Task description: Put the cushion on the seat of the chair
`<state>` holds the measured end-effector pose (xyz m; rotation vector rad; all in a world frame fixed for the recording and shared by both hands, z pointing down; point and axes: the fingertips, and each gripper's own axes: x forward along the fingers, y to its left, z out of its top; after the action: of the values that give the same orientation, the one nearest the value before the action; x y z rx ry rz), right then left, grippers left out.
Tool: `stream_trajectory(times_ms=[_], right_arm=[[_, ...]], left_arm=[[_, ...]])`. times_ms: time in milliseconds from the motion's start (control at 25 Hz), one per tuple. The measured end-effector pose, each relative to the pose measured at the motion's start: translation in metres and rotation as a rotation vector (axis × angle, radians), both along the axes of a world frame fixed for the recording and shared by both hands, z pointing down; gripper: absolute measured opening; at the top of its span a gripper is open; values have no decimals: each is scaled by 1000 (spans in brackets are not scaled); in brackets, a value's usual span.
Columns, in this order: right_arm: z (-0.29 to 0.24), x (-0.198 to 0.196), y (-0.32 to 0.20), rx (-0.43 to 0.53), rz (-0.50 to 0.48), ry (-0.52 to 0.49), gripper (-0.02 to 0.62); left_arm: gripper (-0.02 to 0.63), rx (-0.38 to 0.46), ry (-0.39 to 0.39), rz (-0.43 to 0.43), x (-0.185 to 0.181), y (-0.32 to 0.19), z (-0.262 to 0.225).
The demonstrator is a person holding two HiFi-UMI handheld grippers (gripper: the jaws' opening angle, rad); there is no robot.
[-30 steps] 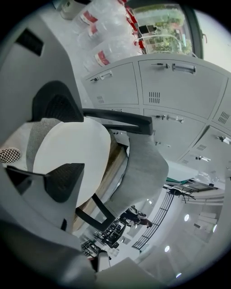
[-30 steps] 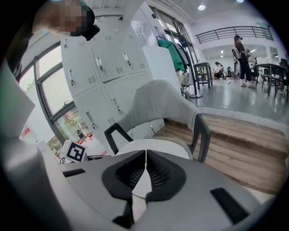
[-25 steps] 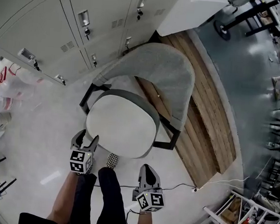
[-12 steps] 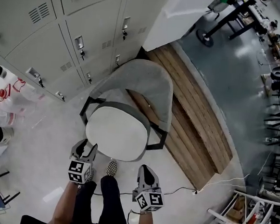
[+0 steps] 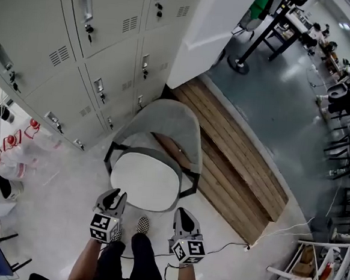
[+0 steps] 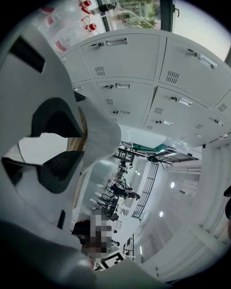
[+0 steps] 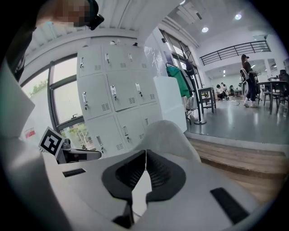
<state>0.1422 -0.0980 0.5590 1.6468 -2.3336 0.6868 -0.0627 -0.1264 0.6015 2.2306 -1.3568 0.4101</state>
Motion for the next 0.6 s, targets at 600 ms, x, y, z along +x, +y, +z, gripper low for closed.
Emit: stream_trajectory(times_ms=[600], right_arm=[[-98, -20, 25, 132, 1, 3, 31]], left_arm=[[42, 149, 35, 36, -10, 31, -144]])
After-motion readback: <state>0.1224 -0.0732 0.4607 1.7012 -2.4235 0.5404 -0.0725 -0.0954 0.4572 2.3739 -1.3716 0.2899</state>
